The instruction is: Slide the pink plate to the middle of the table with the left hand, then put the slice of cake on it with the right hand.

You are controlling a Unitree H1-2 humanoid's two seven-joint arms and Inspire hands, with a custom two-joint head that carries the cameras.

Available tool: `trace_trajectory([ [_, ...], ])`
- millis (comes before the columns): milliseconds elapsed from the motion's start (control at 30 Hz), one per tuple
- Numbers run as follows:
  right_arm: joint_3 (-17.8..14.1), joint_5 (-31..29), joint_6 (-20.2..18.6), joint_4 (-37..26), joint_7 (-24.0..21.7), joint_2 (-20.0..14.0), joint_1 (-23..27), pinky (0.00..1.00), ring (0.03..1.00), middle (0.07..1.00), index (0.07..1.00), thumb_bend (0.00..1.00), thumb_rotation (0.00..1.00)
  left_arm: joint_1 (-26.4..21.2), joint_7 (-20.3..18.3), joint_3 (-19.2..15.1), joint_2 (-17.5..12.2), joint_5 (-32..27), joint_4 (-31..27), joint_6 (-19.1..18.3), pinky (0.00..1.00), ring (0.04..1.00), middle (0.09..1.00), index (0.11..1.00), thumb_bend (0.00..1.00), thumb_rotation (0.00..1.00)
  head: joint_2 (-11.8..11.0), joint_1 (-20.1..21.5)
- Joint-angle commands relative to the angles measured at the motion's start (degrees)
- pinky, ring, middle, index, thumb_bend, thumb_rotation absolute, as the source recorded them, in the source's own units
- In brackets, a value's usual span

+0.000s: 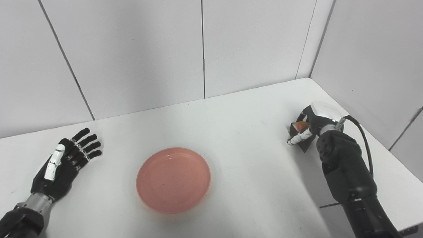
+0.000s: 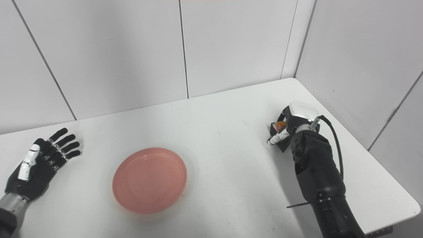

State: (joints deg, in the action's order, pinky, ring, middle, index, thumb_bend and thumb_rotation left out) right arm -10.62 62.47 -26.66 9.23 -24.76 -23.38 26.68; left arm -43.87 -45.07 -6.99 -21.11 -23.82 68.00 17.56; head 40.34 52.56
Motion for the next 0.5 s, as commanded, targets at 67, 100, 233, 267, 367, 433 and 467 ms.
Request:
trace_trajectory([
  [67, -0.73, 0.33, -0.26, 0.35, 0.74, -1.94, 0.23, 0.28, 0.343, 0.434, 0.535, 0.52, 0.0, 6.14, 1.01, 1.24, 0.34, 3.09, 3.21, -5.0, 0.76, 0.808, 0.837, 0.836, 0.55, 0.83, 0.08, -0.17],
  [100, -0.84, 0.5, -0.26, 0.41, 0.56, -1.88, 0.3, 0.28, 0.344, 0.434, 0.535, 0.52, 0.0, 6.15, 1.05, 1.23, 0.37, 3.07, 3.16, -5.06, 0.76, 0.808, 0.837, 0.836, 0.55, 0.83, 0.1, -0.23],
  [233, -0.78, -0.74, -0.25, -0.17, 2.03, -2.0, -0.06, 0.28, 0.339, 0.432, 0.536, 0.52, 0.0, 6.2, 1.03, 1.22, 0.48, 3.03, 2.96, -5.11, 0.76, 0.804, 0.832, 0.831, 0.55, 0.83, 0.12, -0.5],
  [267, -1.13, -0.56, -0.25, -0.47, 1.84, -1.87, 0.12, 0.28, 0.341, 0.433, 0.537, 0.52, 0.0, 6.3, 1.31, 1.24, 0.54, 3.06, 2.61, -5.36, 0.76, 0.803, 0.832, 0.83, 0.55, 0.83, 0.12, -0.64],
  [367, -1.37, -0.54, -0.26, -1.38, 1.01, -2.09, 0.52, 0.28, 0.354, 0.436, 0.536, 0.52, 0.0, 6.5, 1.47, 1.28, 0.66, 3.04, 2.05, -5.67, 0.76, 0.803, 0.832, 0.83, 0.55, 0.83, 0.11, -1.13],
  [433, -0.38, -2.13, -0.23, -3.75, 0.74, -3.07, 0.12, 0.3, 0.384, 0.44, 0.531, 0.52, 0.0, 6.61, 1.44, 1.37, 0.74, 3.11, 1.81, -5.53, 0.76, 0.806, 0.834, 0.832, 0.55, 0.84, 0.11, -1.45],
  [467, 0.23, -3.05, -0.19, -5.5, 0.42, -3.7, -0.18, 0.31, 0.388, 0.441, 0.53, 0.52, 0.0, 6.68, 1.59, 1.44, 0.84, 3.2, 1.63, -5.46, 0.76, 0.806, 0.834, 0.832, 0.55, 0.84, 0.07, -1.77],
])
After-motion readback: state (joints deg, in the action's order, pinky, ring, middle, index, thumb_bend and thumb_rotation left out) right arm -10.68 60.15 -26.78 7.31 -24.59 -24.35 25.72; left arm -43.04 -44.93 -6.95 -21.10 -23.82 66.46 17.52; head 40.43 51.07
